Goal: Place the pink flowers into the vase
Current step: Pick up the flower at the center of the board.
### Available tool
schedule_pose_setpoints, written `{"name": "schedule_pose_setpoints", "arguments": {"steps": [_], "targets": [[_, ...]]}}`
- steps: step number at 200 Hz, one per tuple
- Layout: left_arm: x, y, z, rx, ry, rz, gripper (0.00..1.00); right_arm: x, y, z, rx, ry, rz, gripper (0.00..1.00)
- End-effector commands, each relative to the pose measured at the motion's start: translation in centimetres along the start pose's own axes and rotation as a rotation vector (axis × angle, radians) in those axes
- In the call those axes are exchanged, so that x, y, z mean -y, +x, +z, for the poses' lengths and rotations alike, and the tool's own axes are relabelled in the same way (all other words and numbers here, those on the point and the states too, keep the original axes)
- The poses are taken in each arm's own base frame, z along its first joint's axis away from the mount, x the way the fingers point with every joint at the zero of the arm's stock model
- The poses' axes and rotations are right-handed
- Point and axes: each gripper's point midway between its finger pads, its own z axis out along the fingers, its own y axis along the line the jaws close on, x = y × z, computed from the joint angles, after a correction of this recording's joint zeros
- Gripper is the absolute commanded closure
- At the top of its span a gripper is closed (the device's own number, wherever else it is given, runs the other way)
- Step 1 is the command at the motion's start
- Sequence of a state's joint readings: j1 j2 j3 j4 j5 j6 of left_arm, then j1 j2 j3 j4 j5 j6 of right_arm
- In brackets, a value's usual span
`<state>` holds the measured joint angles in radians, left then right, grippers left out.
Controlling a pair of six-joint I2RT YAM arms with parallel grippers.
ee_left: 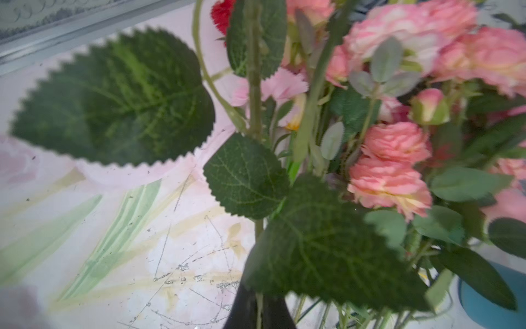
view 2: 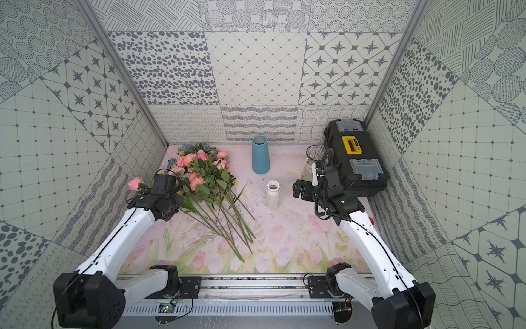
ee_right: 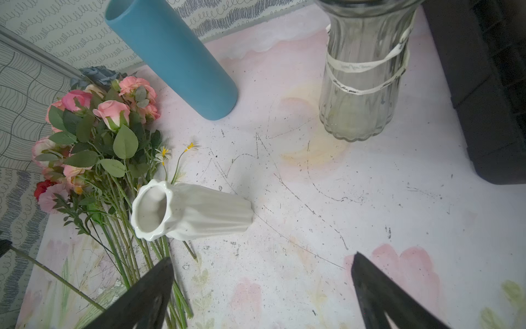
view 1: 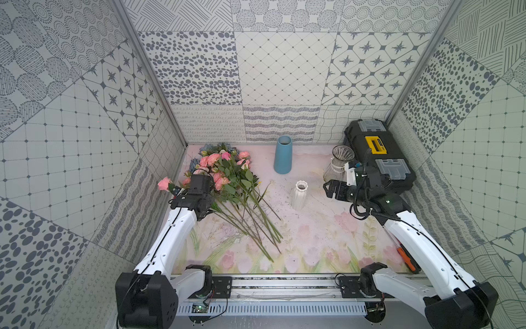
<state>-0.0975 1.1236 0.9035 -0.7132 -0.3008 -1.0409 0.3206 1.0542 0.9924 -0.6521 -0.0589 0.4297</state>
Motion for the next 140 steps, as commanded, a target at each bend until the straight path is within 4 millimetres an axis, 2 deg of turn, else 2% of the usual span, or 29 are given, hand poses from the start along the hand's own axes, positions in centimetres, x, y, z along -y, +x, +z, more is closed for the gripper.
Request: {"name": "schedule_pose_setpoints", "arguments": {"steps": [1, 31, 47, 69, 102, 140], "targets": [[5.4, -2.5, -3.1, 0.123, 0.164, 0.272, 1.0, -1.7, -1.8, -0.9, 0.039, -0.055, -0.021, 0.02], [10.8, -2.5, -6.4, 0.136, 0.446, 0.388, 1.0, -3.2, -2.3, -1.3, 0.039, -0.125, -0.03, 0.02], [13.9, -2.3, -8.9, 0.144, 0.62, 0.451, 1.0, -3.9, -2.6, -1.7, 0.038, -0.15, -0.04, 0.02], [16.6, -1.4, -11.5, 0.096, 0.787, 0.524, 1.0, -5.4, -3.1, -2.6, 0.048, -0.208, -0.072, 0.02], [19.7, 0.4, -15.0, -0.008, 1.02, 0.57, 1.0, -9.8, -3.4, -3.7, 0.018, -0.363, -0.154, 0.02], [22.4, 2.3, -18.4, -0.15, 1.255, 0.582, 1.0, -15.6, -3.1, -3.5, -0.028, -0.502, -0.253, 0.04]]}}
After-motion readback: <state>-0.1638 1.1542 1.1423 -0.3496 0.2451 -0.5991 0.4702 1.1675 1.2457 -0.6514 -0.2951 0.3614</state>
